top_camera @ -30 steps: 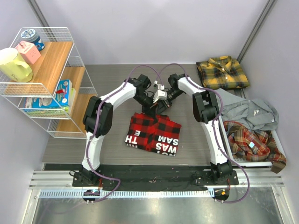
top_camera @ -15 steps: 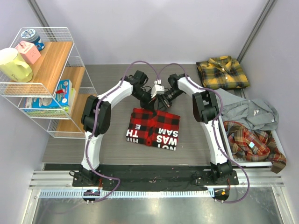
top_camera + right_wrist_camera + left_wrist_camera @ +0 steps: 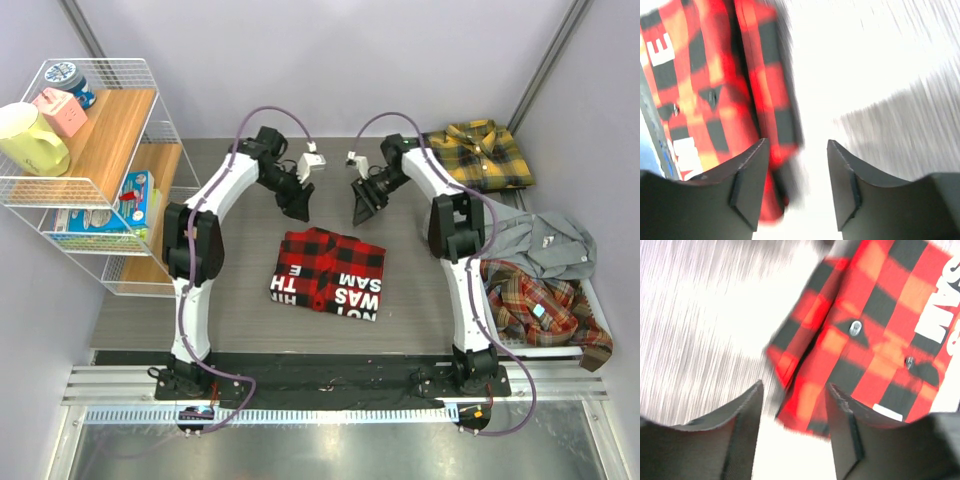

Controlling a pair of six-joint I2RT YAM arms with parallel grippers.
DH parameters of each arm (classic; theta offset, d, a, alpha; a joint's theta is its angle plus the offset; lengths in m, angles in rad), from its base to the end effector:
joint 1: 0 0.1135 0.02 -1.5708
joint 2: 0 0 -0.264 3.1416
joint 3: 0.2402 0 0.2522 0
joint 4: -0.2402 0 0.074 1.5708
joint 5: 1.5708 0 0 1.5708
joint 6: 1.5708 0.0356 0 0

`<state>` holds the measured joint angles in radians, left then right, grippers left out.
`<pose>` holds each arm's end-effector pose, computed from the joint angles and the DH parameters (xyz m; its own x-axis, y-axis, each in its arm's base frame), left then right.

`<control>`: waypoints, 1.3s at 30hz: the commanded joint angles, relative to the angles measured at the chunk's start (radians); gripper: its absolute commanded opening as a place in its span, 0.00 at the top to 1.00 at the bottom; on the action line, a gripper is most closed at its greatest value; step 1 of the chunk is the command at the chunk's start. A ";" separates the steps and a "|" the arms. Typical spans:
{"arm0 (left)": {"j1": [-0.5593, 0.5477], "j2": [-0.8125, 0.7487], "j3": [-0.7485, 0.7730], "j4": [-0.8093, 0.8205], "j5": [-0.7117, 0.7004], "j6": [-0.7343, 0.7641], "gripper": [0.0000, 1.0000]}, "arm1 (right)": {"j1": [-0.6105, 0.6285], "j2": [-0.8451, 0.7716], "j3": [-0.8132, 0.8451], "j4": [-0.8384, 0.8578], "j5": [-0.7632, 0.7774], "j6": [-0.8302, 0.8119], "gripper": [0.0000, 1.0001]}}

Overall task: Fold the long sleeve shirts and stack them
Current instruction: Fold the shirt

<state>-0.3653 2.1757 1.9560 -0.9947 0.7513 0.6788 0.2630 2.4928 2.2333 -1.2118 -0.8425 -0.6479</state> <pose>0.4183 -0.1860 0.2421 -0.3777 0.6357 -0.6732 0.9259 0.2548 -0.2788 0.4684 0.1536 0.1709 -0.6185 -0.5825 -0.5274 -0.7749 0.3410 0.5322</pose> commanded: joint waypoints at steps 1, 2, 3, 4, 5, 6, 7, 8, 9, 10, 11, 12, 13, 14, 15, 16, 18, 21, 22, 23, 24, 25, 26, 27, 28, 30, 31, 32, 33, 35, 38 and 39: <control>0.026 0.021 0.032 -0.203 -0.019 0.071 0.45 | -0.022 -0.172 -0.137 -0.089 0.074 -0.084 0.41; 0.028 0.025 0.034 -0.205 -0.020 0.068 0.44 | -0.021 -0.187 -0.165 -0.089 0.075 -0.096 0.40; 0.028 0.029 0.034 -0.209 -0.023 0.068 0.44 | -0.022 -0.201 -0.188 -0.092 0.079 -0.102 0.40; 0.028 0.039 0.035 -0.203 -0.030 0.062 0.43 | -0.021 -0.209 -0.223 -0.094 0.080 -0.105 0.38; 0.029 0.042 0.029 -0.196 -0.039 0.056 0.43 | -0.021 -0.213 -0.239 -0.094 0.082 -0.111 0.37; 0.029 0.050 0.026 -0.194 -0.046 0.059 0.43 | -0.021 -0.215 -0.251 -0.092 0.083 -0.116 0.37; 0.028 0.062 0.023 -0.190 -0.052 0.056 0.42 | -0.019 -0.216 -0.273 -0.080 0.088 -0.116 0.36; 0.028 0.070 0.020 -0.177 -0.067 0.054 0.42 | -0.018 -0.212 -0.282 -0.072 0.092 -0.116 0.35; 0.028 0.078 0.018 -0.177 -0.073 0.059 0.42 | -0.018 -0.209 -0.288 -0.066 0.101 -0.116 0.35; 0.028 0.084 0.015 -0.173 -0.081 0.059 0.42 | -0.016 -0.198 -0.293 -0.061 0.106 -0.119 0.36; 0.029 0.093 0.012 -0.164 -0.089 0.057 0.42 | -0.010 -0.190 -0.294 -0.057 0.112 -0.122 0.36; 0.029 0.096 0.003 -0.160 -0.098 0.061 0.42 | -0.008 -0.184 -0.297 -0.051 0.129 -0.125 0.35; 0.028 0.099 -0.002 -0.156 -0.102 0.064 0.42 | -0.007 -0.173 -0.299 -0.046 0.129 -0.127 0.35; 0.029 0.102 -0.005 -0.154 -0.105 0.067 0.42 | -0.005 -0.170 -0.297 -0.046 0.131 -0.128 0.36; 0.028 0.104 -0.008 -0.163 -0.107 0.074 0.43 | -0.004 -0.169 -0.297 -0.045 0.128 -0.131 0.37; 0.028 0.105 -0.008 -0.168 -0.109 0.079 0.45 | -0.004 -0.172 -0.299 -0.049 0.128 -0.134 0.38; 0.028 0.101 -0.009 -0.186 -0.107 0.094 0.50 | -0.002 -0.179 -0.302 -0.060 0.122 -0.148 0.42; 0.035 0.081 -0.023 -0.196 -0.101 0.107 0.72 | -0.002 -0.199 -0.317 -0.080 0.114 -0.177 0.58; 0.038 0.076 -0.026 -0.197 -0.098 0.105 0.83 | -0.002 -0.204 -0.316 -0.086 0.105 -0.183 0.70; 0.046 0.073 -0.025 -0.200 -0.090 0.107 0.88 | -0.001 -0.212 -0.311 -0.091 0.097 -0.183 0.77; 0.051 0.064 -0.020 -0.205 -0.083 0.107 0.93 | -0.001 -0.215 -0.302 -0.097 0.094 -0.183 0.86; 0.054 0.061 -0.013 -0.214 -0.076 0.105 0.98 | -0.002 -0.221 -0.276 -0.100 0.094 -0.167 0.99; 0.064 0.056 0.009 -0.222 -0.063 0.105 1.00 | -0.002 -0.233 -0.261 -0.100 0.094 -0.159 0.99; 0.071 0.053 0.021 -0.228 -0.056 0.093 1.00 | -0.002 -0.241 -0.247 -0.101 0.095 -0.147 0.99; 0.077 0.052 0.032 -0.243 -0.050 0.090 1.00 | -0.002 -0.247 -0.220 -0.101 0.095 -0.139 0.99; 0.089 0.052 0.063 -0.252 -0.053 0.085 1.00 | -0.004 -0.265 -0.196 -0.100 0.112 -0.133 0.99; 0.091 0.056 0.073 -0.254 -0.058 0.085 1.00 | -0.008 -0.267 -0.196 -0.100 0.123 -0.133 0.99; 0.094 0.059 0.080 -0.251 -0.069 0.085 1.00 | -0.011 -0.264 -0.196 -0.100 0.143 -0.136 0.99; 0.095 0.064 0.081 -0.245 -0.078 0.081 1.00 | -0.013 -0.250 -0.201 -0.094 0.154 -0.136 0.99; 0.101 0.091 0.084 -0.225 -0.110 0.073 1.00 | -0.016 -0.226 -0.196 -0.083 0.192 -0.127 0.99; 0.115 0.143 0.086 -0.168 -0.151 0.028 1.00 | -0.022 -0.178 -0.187 -0.005 0.227 -0.087 0.99; 0.118 0.157 0.096 -0.157 -0.183 0.019 1.00 | -0.025 -0.164 -0.178 0.044 0.262 -0.055 0.99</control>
<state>-0.2779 2.2890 2.0121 -1.2034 0.6697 0.7418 0.2577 2.3051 2.0144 -1.2640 -0.6994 -0.7689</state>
